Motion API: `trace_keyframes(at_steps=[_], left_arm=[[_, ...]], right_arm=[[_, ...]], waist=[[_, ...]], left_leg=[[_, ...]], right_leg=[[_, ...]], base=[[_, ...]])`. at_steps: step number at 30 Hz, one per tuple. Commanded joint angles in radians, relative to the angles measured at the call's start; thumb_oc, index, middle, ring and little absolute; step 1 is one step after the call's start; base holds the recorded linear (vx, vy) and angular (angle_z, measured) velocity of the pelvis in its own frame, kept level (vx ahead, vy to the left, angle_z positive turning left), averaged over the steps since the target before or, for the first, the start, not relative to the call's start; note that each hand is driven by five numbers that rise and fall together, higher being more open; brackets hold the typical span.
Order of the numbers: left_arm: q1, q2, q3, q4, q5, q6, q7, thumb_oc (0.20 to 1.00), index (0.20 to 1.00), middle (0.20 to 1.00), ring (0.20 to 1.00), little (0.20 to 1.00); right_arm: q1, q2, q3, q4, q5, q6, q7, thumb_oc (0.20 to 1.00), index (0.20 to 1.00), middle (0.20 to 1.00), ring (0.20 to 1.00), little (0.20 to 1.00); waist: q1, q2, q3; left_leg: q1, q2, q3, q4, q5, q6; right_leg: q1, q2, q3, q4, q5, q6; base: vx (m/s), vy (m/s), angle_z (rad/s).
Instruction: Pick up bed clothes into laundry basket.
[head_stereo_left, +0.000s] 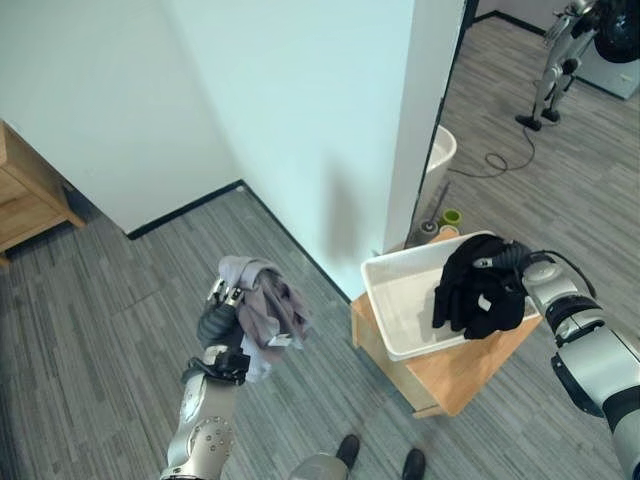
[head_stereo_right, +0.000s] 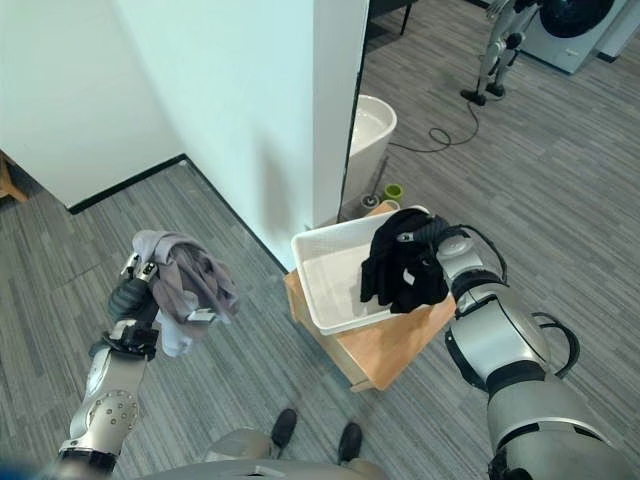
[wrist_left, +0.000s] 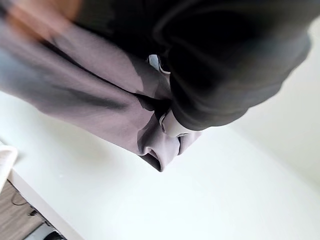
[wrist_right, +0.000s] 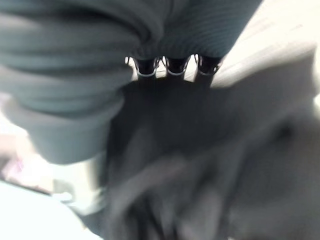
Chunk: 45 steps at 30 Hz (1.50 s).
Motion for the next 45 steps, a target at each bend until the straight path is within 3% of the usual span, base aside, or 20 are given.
trace_keyframes(at_steps=[1, 11, 14, 19, 22, 28, 30, 31, 33, 40, 45], left_arm=[[-0.041, 0.057, -0.005, -0.089, -0.009, -0.058, -0.04, 0.2, 0.2, 0.2, 0.2, 0.2], [-0.081, 0.057, -0.003, -0.07, -0.002, -0.077, -0.028, 0.2, 0.2, 0.2, 0.2, 0.2], [-0.111, 0.057, -0.024, -0.063, 0.009, -0.082, -0.023, 0.2, 0.2, 0.2, 0.2, 0.2], [-0.203, 0.082, -0.065, -0.068, 0.017, -0.083, -0.001, 0.2, 0.2, 0.2, 0.2, 0.2], [-0.359, 0.1, -0.122, -0.088, -0.016, -0.094, 0.003, 0.2, 0.2, 0.2, 0.2, 0.2], [-0.6, 0.084, -0.19, -0.031, -0.082, -0.12, 0.038, 0.2, 0.2, 0.2, 0.2, 0.2], [-0.818, 0.134, -0.238, 0.085, -0.111, -0.146, 0.074, 0.2, 0.2, 0.2, 0.2, 0.2], [-0.821, 0.134, -0.24, 0.088, -0.113, -0.147, 0.072, 0.2, 0.2, 0.2, 0.2, 0.2], [-0.996, 0.232, -0.286, 0.249, -0.13, -0.133, 0.08, 0.2, 0.2, 0.2, 0.2, 0.2], [-1.151, 0.302, -0.342, 0.435, -0.145, -0.105, 0.08, 0.2, 0.2, 0.2, 0.2, 0.2], [-1.233, 0.367, -0.347, 0.622, -0.137, -0.07, 0.062, 0.2, 0.2, 0.2, 0.2, 0.2]], right_arm=[[-0.107, -0.003, 0.019, -0.04, -0.066, -0.039, -0.015, 1.0, 1.0, 1.0, 1.0, 1.0], [-0.029, -0.004, 0.035, -0.174, -0.054, -0.046, 0.003, 1.0, 1.0, 1.0, 1.0, 1.0], [0.085, -0.011, -0.034, -0.329, 0.089, -0.051, 0.007, 1.0, 1.0, 1.0, 1.0, 1.0], [0.18, 0.029, -0.081, -0.411, 0.2, -0.056, -0.004, 1.0, 1.0, 1.0, 1.0, 1.0], [0.352, 0.064, -0.15, -0.63, 0.397, -0.069, 0.017, 1.0, 1.0, 1.0, 1.0, 1.0], [0.638, 0.067, -0.249, -0.817, 0.555, -0.051, 0.065, 1.0, 1.0, 1.0, 1.0, 1.0], [0.759, 0.096, -0.265, -0.86, 0.634, -0.045, 0.075, 1.0, 1.0, 1.0, 1.0, 1.0], [0.758, 0.097, -0.266, -0.86, 0.634, -0.045, 0.075, 1.0, 1.0, 1.0, 1.0, 1.0], [0.832, 0.106, -0.271, -0.864, 0.595, -0.044, 0.072, 1.0, 1.0, 1.0, 1.0, 1.0], [0.934, 0.137, -0.281, -0.887, 0.628, -0.05, 0.087, 1.0, 1.0, 1.0, 1.0, 1.0], [1.052, 0.188, -0.358, -1.002, 0.762, -0.104, 0.123, 1.0, 1.0, 1.0, 1.0, 1.0]], waist=[[0.006, -0.04, -0.052], [-0.038, -0.041, -0.054], [-0.075, -0.03, -0.063], [-0.106, -0.013, -0.071], [-0.162, 0.002, -0.081], [-0.229, 0.016, -0.1], [-0.272, 0.029, -0.113], [-0.271, 0.028, -0.112], [-0.306, 0.045, -0.124], [-0.355, 0.069, -0.133], [-0.415, 0.087, -0.124]], left_leg=[[-0.05, -0.016, -0.019, -0.019, 0.035, -0.021], [-0.032, -0.009, 0.016, -0.019, 0.024, -0.022], [-0.017, -0.006, 0.037, -0.019, 0.019, -0.022], [-0.001, -0.005, 0.063, -0.019, 0.017, -0.021], [0.009, -0.004, 0.086, -0.019, 0.014, -0.021], [0.03, -0.002, 0.108, -0.019, 0.005, -0.019], [0.035, -0.001, 0.127, -0.019, 0.001, -0.021], [0.035, -0.001, 0.127, -0.019, 0.001, -0.021], [0.043, 0.001, 0.149, -0.019, -0.001, -0.023], [0.048, 0.002, 0.176, -0.019, -0.002, -0.027], [0.044, 0.008, 0.21, -0.019, -0.007, -0.033]], right_leg=[[0.004, -0.056, 0.006, 0.017, -0.011, 0.046], [0.007, -0.054, 0.037, 0.017, -0.005, 0.046], [0.013, -0.056, 0.054, 0.017, -0.005, 0.047], [0.02, -0.059, 0.072, 0.017, -0.003, 0.046], [0.016, -0.06, 0.092, 0.027, -0.005, 0.047], [0.022, -0.061, 0.11, 0.038, -0.01, 0.051], [0.018, -0.061, 0.131, 0.043, -0.006, 0.057], [0.018, -0.061, 0.131, 0.043, -0.006, 0.057], [0.013, -0.058, 0.157, 0.042, 0.004, 0.064], [0.001, -0.059, 0.18, 0.045, 0.017, 0.076], [-0.022, -0.053, 0.213, 0.045, 0.026, 0.087]], base=[[0.0, 0.0, 0.0], [-0.01, 0.007, -0.05], [-0.03, 0.018, -0.15], [-0.05, 0.008, -0.2], [-0.04, 0.01, -0.21], [-0.01, 0.003, -0.13], [0.0, -0.003, -0.06], [-0.01, -0.002, -0.26], [0.0, 0.004, -0.28], [0.0, 0.009, -0.12], [0.0, 0.02, -0.16]])
